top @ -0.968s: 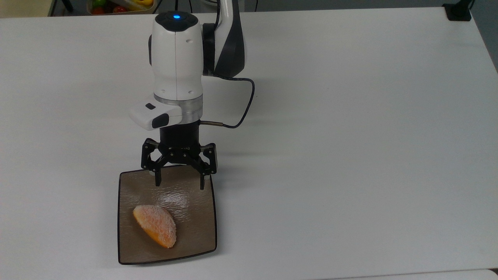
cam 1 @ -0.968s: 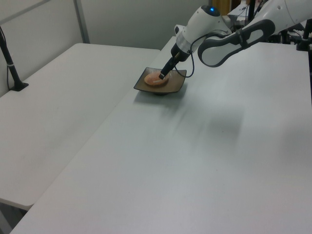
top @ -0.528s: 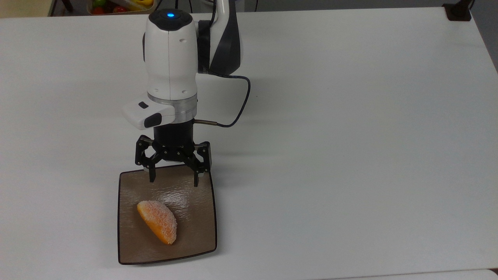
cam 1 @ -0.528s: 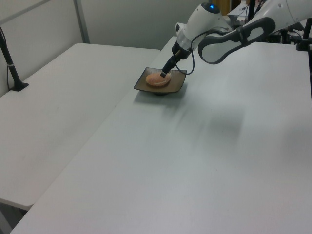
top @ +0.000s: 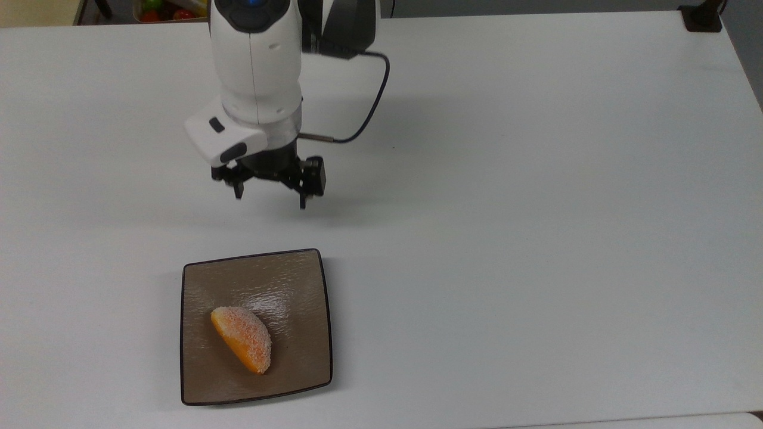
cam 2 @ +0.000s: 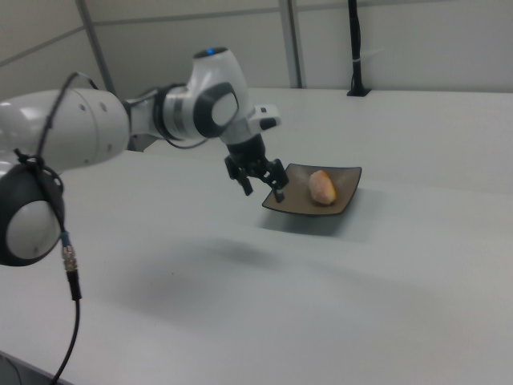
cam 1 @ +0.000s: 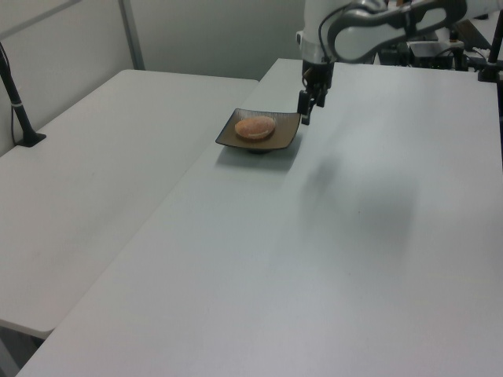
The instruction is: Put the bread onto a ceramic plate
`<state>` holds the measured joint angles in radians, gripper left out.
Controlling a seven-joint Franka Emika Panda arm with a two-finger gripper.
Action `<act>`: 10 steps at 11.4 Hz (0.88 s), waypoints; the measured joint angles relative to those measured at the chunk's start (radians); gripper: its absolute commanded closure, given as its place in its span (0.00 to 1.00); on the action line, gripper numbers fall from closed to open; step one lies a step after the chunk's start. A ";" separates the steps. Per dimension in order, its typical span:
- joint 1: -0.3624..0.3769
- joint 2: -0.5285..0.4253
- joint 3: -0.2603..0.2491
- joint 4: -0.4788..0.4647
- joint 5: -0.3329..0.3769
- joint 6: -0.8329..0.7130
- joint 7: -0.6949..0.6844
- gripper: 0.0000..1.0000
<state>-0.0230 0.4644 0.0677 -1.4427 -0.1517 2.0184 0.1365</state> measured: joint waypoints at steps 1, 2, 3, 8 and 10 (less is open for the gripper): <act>-0.001 -0.036 0.006 -0.001 0.010 -0.085 -0.011 0.00; -0.001 -0.070 0.011 -0.004 0.018 -0.166 -0.045 0.00; -0.001 -0.106 0.013 -0.007 0.024 -0.242 -0.091 0.00; -0.001 -0.335 0.015 -0.114 0.132 -0.327 -0.140 0.00; -0.001 -0.416 0.015 -0.160 0.163 -0.327 -0.140 0.00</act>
<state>-0.0239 0.0481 0.0825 -1.6025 0.0118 1.6913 -0.0037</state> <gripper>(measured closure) 0.000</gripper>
